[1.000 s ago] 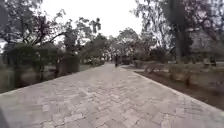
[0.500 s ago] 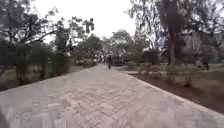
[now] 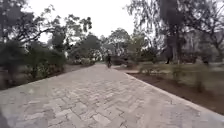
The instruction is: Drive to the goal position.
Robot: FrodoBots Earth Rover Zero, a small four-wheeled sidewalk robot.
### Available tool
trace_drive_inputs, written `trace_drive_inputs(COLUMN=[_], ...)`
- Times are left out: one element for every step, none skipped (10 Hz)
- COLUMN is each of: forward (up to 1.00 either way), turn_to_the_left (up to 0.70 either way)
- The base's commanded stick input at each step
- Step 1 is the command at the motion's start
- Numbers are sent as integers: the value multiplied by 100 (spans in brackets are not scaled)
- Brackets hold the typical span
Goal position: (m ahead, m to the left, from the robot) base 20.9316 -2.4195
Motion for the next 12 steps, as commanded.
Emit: trace_drive_inputs(forward=[70,70,70,70,70,70,70,70,70,70,70,70], turn_to_the_left=[0,0,0,0,0,0,0,0,2,2,2,2])
